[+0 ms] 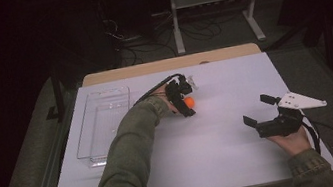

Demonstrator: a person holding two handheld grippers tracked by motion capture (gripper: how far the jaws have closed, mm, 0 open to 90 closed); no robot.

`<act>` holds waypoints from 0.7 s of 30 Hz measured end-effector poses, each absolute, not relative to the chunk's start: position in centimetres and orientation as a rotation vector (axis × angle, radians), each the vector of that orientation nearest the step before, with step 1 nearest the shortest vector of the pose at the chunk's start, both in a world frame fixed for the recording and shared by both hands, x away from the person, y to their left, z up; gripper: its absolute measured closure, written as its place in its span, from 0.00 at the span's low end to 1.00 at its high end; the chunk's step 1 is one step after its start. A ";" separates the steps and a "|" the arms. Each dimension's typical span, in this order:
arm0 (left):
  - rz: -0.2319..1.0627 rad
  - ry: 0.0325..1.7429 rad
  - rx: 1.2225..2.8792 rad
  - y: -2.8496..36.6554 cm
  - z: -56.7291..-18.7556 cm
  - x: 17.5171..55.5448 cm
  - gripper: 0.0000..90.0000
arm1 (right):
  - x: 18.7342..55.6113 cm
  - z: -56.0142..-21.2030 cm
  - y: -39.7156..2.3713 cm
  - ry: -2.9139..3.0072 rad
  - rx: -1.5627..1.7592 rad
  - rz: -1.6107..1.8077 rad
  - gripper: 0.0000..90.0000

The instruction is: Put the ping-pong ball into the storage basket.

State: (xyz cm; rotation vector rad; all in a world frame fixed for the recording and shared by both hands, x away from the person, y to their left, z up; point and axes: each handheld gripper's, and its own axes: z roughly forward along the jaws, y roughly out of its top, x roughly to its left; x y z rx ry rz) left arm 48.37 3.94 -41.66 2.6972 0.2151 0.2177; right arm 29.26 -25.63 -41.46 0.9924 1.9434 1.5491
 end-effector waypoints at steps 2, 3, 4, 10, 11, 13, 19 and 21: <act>0.213 0.219 2.689 4.0 -41.7 48.5 0.06 | 29.3 -41.5 -25.6 1.945 0.990 1.548 0.00; 0.219 0.215 2.688 4.0 -41.8 48.5 0.06 | 29.3 -41.5 -25.6 1.946 0.990 1.548 0.00; 0.222 0.212 2.690 4.0 -41.8 48.6 0.07 | 29.2 -41.5 -25.6 1.945 0.991 1.547 0.00; 0.219 0.222 2.678 4.3 -41.7 49.0 0.16 | 29.2 -41.4 -25.7 1.942 0.990 1.549 0.00; 0.210 0.224 2.677 4.3 -41.7 49.0 0.16 | 29.3 -41.5 -25.6 1.943 0.991 1.548 0.00; 0.198 0.230 2.674 4.5 -41.6 49.1 0.18 | 29.3 -41.5 -25.6 1.945 0.990 1.546 0.00; 0.204 0.227 2.668 4.5 -41.4 49.2 0.27 | 29.2 -41.4 -25.6 1.944 0.988 1.545 0.00; 0.209 0.229 2.669 4.4 -41.5 49.1 0.31 | 29.2 -41.4 -25.6 1.943 0.990 1.546 0.00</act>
